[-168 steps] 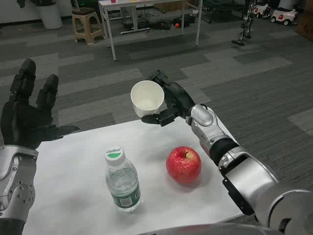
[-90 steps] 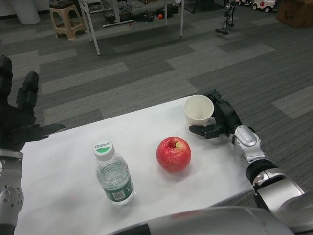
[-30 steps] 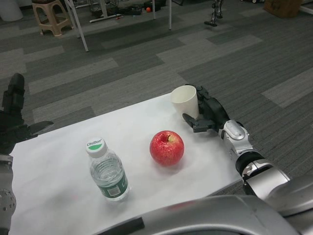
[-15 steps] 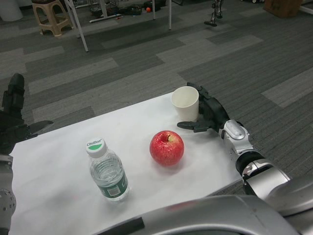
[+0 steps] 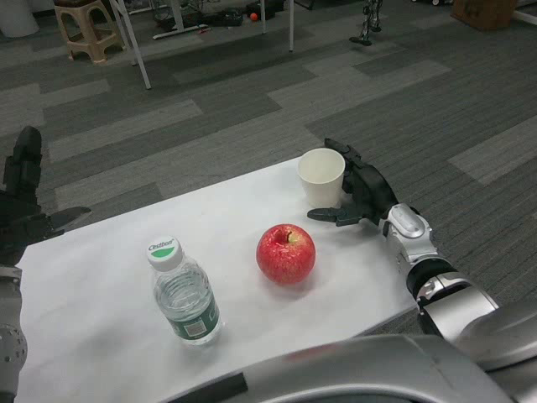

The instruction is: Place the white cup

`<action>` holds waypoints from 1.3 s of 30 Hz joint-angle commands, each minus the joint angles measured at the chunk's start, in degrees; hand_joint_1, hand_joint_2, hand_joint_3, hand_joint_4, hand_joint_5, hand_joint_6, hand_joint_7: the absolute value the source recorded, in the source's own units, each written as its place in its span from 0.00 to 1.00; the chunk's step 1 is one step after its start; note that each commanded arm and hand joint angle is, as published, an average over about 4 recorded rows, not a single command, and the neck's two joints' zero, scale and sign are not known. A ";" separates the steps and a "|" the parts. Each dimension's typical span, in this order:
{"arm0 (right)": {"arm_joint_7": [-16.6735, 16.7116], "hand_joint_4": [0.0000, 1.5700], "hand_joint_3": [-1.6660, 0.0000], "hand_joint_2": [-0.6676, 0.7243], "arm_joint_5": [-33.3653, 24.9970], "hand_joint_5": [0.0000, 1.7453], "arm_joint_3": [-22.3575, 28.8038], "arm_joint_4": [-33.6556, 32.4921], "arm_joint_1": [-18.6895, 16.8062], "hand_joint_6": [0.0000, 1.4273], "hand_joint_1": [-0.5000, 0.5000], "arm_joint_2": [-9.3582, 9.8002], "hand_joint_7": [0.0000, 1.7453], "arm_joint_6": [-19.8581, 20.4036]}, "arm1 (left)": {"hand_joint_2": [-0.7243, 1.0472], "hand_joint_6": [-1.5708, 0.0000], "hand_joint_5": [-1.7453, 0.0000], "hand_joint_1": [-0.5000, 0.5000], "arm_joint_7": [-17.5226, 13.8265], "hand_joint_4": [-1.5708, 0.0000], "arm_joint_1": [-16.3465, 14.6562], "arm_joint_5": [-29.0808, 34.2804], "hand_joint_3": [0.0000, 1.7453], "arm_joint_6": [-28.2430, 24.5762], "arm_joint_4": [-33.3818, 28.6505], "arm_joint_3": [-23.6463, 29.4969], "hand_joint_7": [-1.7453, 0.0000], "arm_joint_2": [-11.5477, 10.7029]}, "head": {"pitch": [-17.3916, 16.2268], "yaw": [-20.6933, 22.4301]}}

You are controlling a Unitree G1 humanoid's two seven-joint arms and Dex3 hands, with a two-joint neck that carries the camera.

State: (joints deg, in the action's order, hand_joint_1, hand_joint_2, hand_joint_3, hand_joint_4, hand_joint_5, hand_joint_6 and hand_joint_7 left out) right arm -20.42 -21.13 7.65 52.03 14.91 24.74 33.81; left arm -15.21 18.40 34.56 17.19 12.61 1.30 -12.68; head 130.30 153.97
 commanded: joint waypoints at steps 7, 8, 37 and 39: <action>-0.52 0.00 0.81 0.27 -0.31 0.00 1.93 0.18 0.12 0.00 0.08 0.46 0.08 0.35 | 0.55 1.00 0.88 0.00 -0.36 1.00 0.22 -0.11 0.05 0.30 0.14 0.33 1.00 -0.41 | -0.17 -0.60; -0.72 0.00 0.81 0.27 -0.31 0.00 2.28 0.18 0.12 0.00 0.08 0.42 0.08 0.35 | 0.55 1.00 0.88 0.00 -0.34 1.00 0.26 -0.11 0.05 0.30 0.14 0.33 1.00 -0.41 | -0.09 -0.69; -4.19 0.00 0.81 0.27 -0.40 0.00 7.91 -5.01 -5.29 0.00 0.08 0.75 0.08 0.29 | 0.55 1.00 0.88 0.00 -0.61 1.00 0.68 -0.11 0.05 0.30 0.31 0.20 1.00 -0.41 | 0.45 -1.44; -4.59 0.00 0.81 0.27 -0.40 0.00 8.87 -5.66 -5.60 0.00 0.08 0.53 0.08 0.29 | 0.55 1.00 0.88 0.00 -0.61 1.00 0.68 -0.11 0.05 0.30 0.31 0.24 0.99 -0.41 | 0.50 -1.49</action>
State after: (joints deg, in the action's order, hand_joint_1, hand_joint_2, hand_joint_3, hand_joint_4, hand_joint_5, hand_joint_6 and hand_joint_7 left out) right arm -24.58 -21.16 15.34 47.45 9.90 25.11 33.82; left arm -15.46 18.42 34.56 17.19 12.77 1.28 -12.67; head 130.76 152.50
